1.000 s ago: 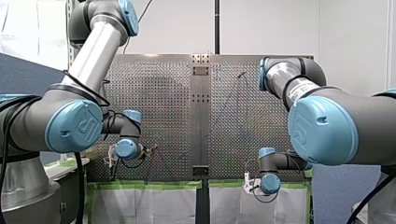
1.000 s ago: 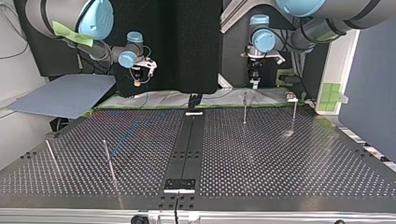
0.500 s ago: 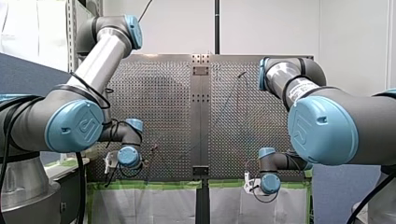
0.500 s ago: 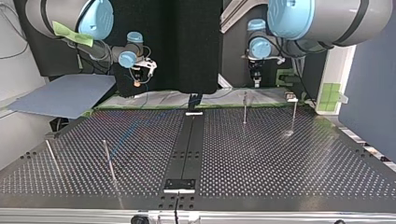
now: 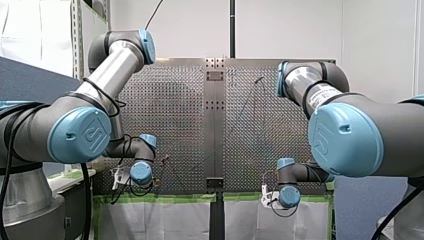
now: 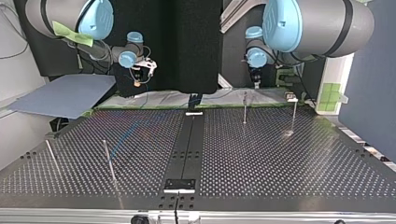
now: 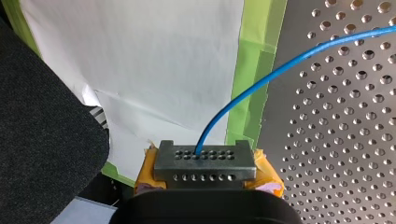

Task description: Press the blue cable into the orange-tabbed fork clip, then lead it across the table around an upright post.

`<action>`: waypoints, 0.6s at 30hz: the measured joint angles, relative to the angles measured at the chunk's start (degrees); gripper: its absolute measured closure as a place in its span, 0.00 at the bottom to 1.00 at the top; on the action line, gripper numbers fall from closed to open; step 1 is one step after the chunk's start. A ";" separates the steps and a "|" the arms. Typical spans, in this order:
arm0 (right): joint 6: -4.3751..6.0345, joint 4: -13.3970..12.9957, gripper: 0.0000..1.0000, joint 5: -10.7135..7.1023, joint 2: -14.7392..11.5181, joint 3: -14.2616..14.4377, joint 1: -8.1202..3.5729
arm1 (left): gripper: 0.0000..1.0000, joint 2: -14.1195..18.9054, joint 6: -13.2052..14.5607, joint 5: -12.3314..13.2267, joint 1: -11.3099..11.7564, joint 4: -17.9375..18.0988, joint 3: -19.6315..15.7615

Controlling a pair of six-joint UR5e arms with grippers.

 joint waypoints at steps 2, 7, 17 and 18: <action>-0.13 0.01 0.99 0.03 0.01 0.00 0.04 | 0.00 -0.05 0.17 -0.64 -0.03 -0.76 0.58; -0.41 0.03 0.99 0.08 -0.02 0.00 0.07 | 0.00 -0.28 0.44 -3.12 -0.46 -3.12 2.23; -0.91 0.08 0.99 0.23 -0.01 0.00 0.10 | 0.00 -2.13 0.69 -5.37 -0.73 -7.75 5.60; -0.95 0.08 0.99 0.24 -0.01 0.00 0.11 | 0.00 -2.15 0.69 -5.49 -0.77 -8.22 5.94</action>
